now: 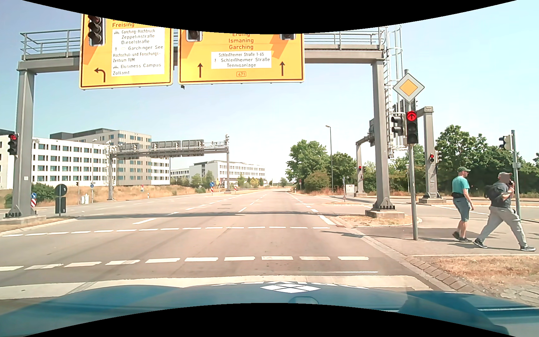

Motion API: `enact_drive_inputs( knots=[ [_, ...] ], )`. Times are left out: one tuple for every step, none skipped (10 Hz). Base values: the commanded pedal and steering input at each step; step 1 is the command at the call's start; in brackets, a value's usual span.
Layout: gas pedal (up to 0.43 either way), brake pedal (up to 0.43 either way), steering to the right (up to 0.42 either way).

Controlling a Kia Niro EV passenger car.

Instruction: Follow the waypoints while adhering to traffic rules and regulations

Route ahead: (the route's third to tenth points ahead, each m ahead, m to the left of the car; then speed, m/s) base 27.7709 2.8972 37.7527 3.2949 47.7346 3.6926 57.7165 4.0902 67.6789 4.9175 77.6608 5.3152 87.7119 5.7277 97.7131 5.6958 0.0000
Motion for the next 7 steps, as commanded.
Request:
enact_drive_inputs(
  knots=[
    [0.0,0.299,0.002],
    [0.0,0.299,0.002],
    [0.0,0.299,0.002],
    [0.0,0.299,0.002],
    [0.0,0.299,0.002],
    [0.0,0.299,0.002],
    [0.0,0.299,0.002]
  ],
)
